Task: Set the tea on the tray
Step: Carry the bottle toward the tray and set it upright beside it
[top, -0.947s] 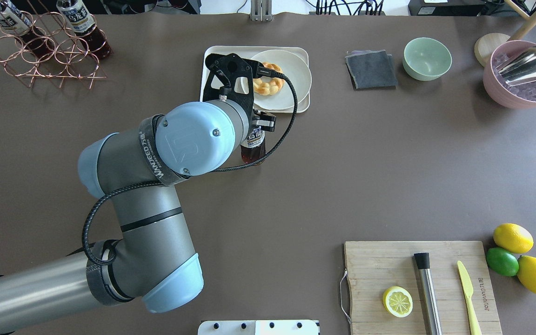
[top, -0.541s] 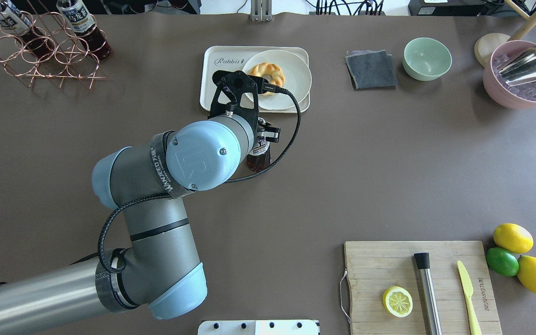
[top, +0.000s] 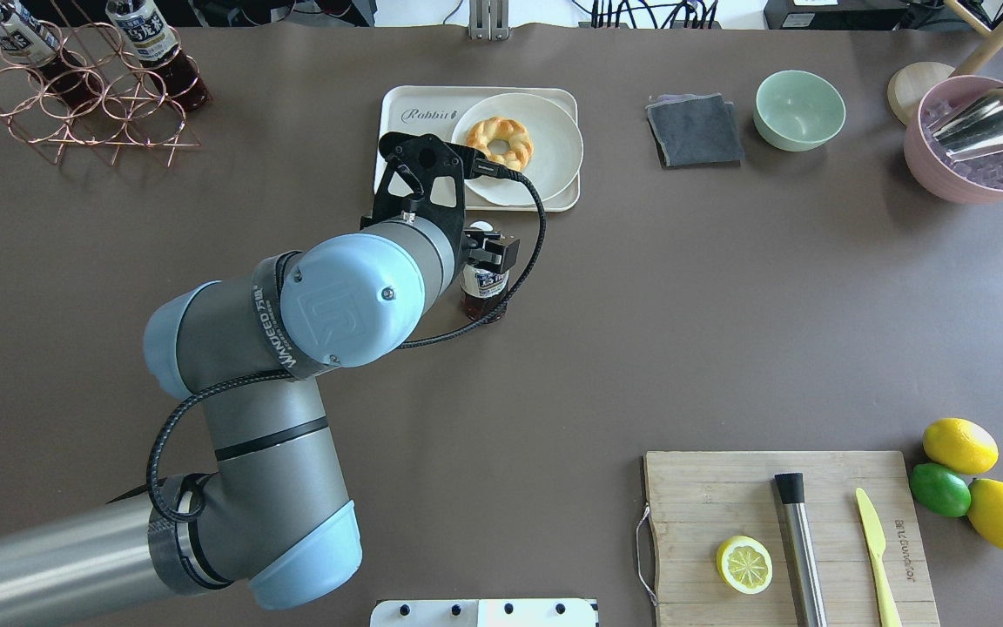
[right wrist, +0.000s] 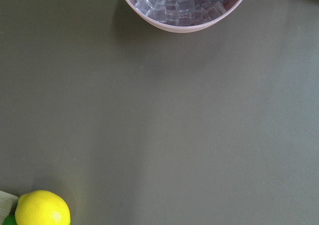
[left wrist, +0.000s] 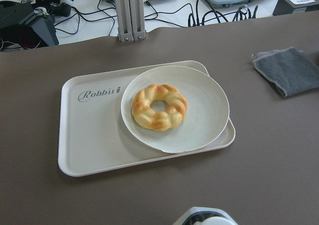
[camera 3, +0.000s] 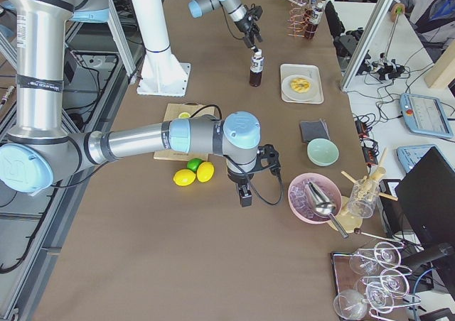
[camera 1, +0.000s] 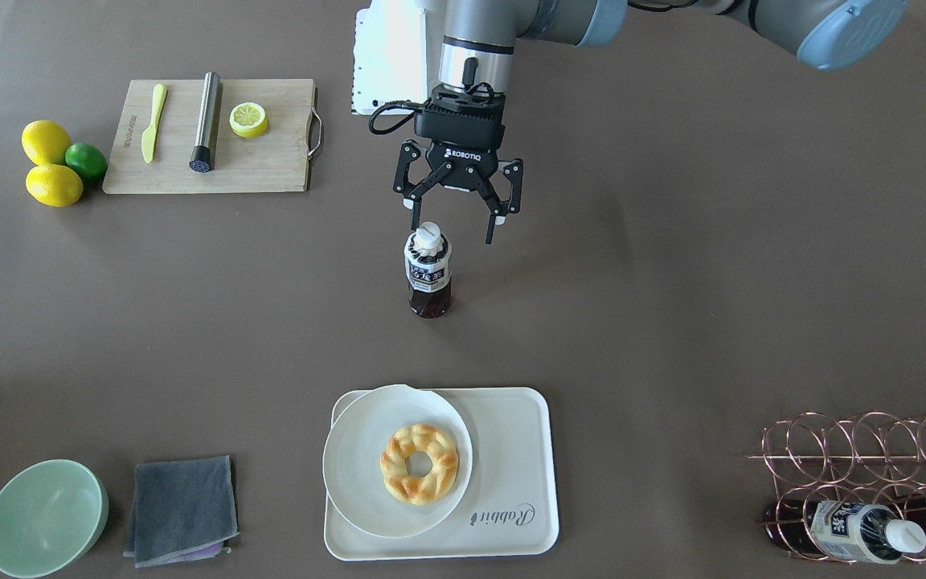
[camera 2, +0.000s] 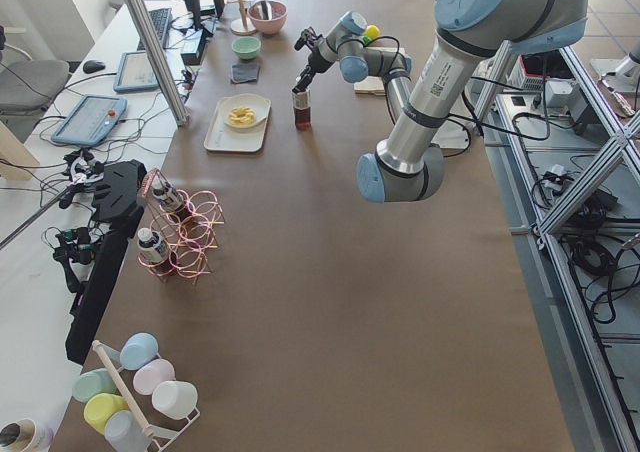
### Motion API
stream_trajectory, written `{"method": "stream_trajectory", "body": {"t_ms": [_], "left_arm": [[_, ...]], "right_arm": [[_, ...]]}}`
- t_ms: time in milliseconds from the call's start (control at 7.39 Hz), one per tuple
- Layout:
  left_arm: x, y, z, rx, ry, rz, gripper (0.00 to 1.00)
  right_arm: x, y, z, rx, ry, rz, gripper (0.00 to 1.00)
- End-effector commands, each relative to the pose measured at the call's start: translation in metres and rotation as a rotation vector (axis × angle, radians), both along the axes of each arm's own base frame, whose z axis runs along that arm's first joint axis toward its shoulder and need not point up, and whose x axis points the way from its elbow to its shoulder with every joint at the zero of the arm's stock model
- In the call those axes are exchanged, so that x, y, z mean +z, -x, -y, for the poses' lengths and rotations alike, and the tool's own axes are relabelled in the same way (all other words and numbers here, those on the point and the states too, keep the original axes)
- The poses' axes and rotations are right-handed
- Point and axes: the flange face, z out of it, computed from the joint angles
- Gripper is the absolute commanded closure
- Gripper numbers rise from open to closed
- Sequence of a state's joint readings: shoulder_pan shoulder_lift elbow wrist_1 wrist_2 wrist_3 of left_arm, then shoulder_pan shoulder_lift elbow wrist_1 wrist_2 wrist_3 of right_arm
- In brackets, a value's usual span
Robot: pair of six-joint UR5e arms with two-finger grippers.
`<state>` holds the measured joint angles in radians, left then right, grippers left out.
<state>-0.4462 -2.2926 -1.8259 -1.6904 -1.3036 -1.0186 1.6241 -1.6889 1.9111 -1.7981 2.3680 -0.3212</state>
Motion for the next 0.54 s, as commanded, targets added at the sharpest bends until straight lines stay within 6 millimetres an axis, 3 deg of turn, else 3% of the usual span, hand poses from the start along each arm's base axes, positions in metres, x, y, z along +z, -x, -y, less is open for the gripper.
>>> {"method": "stream_trajectory", "body": {"t_ms": [0, 135, 406], "left_arm": [[0.038, 0.076, 0.026, 0.137, 0.041, 0.009, 0.02], [0.063, 0.11, 0.039, 0.186, 0.058, 0.033, 0.02], [0.124, 0.171, 0.069, 0.225, 0.147, 0.065, 0.02]], "right_arm": [[-0.063, 0.046, 0.026, 0.048, -0.019, 0.112, 0.0], [-0.106, 0.074, 0.02, 0.098, 0.021, 0.134, 0.0], [-0.178, 0.152, 0.022, 0.177, 0.112, 0.214, 0.0]]}}
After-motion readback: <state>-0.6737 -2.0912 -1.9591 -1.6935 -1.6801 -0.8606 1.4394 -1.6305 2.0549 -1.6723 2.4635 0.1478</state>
